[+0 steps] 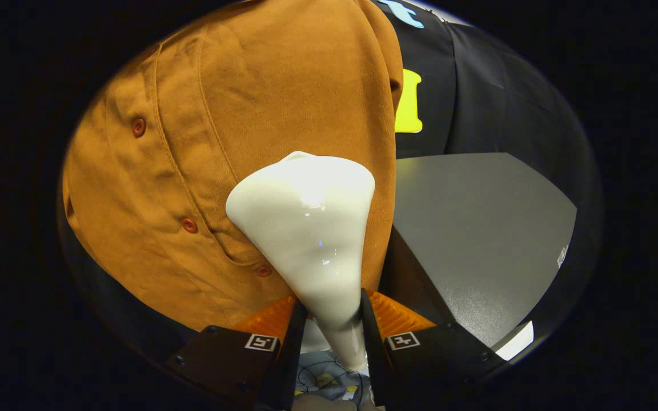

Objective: Iron the clothes twice with a garment steamer, once on the left side and once on the right side.

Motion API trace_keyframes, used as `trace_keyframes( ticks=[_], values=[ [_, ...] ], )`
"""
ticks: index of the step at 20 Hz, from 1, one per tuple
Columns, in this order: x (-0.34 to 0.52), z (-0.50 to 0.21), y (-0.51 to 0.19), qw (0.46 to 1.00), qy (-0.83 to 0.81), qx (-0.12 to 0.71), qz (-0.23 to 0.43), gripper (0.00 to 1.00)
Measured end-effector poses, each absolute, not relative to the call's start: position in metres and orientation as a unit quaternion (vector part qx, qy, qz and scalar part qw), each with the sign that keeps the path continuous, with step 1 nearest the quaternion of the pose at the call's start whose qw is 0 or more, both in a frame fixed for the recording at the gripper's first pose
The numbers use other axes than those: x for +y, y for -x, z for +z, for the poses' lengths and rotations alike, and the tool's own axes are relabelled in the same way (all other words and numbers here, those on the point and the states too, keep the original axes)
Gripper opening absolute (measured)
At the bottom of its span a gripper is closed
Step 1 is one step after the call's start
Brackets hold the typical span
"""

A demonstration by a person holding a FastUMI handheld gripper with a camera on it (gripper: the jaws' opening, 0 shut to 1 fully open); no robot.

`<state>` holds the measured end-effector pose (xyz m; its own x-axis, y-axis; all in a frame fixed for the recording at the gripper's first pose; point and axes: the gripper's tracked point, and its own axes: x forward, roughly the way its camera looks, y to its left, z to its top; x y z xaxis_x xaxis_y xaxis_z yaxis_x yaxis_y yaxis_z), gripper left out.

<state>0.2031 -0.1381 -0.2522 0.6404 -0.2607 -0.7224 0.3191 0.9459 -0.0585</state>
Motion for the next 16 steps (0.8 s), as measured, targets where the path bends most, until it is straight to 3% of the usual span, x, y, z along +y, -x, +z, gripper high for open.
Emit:
trace_keyframes(
  ticks=[8, 16],
  values=[
    [-0.147, -0.265, -0.190, 0.894, -0.040, 0.411, -0.175, 0.54],
    [-0.134, -0.177, -0.189, 0.940, -0.019, 0.292, -0.178, 0.54]
  ],
)
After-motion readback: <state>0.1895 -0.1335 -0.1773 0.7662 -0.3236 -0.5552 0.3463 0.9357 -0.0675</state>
